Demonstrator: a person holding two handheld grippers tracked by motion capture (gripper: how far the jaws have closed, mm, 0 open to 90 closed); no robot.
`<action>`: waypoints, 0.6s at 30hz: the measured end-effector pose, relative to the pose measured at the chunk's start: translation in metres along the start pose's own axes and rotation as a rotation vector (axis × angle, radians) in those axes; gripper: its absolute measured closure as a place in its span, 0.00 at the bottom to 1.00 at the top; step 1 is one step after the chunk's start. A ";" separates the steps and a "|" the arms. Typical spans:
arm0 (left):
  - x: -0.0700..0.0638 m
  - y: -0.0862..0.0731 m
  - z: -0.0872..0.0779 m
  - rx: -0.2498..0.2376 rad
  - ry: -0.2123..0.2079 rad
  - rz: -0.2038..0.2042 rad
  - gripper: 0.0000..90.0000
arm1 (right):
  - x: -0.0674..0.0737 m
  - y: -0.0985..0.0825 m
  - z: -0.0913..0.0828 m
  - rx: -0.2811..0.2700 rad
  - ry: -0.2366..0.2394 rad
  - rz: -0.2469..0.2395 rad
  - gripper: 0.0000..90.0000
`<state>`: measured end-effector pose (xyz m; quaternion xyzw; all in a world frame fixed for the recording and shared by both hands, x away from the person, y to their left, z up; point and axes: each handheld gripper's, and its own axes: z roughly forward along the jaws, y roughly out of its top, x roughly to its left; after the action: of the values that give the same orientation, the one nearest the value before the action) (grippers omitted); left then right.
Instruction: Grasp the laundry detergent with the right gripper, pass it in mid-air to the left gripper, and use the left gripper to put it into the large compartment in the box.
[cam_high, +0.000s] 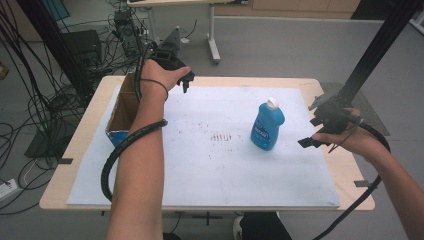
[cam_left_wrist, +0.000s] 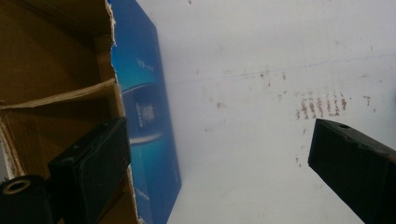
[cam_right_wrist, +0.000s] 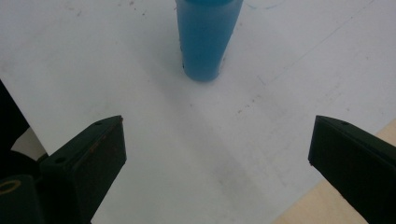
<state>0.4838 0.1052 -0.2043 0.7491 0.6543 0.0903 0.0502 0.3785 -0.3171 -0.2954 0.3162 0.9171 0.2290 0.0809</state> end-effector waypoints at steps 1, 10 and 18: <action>-0.001 0.000 0.001 0.002 0.001 0.001 0.07 | 0.002 -0.001 0.005 -0.019 -0.004 0.012 0.05; -0.002 0.002 0.004 0.006 0.006 0.006 0.07 | 0.010 0.000 0.031 -0.086 -0.049 0.046 0.04; -0.004 0.003 0.007 0.012 0.006 0.008 0.07 | 0.016 0.004 0.049 -0.142 -0.055 0.073 0.04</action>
<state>0.4877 0.1011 -0.2107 0.7517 0.6520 0.0887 0.0435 0.3829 -0.2863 -0.3366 0.3491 0.8838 0.2874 0.1199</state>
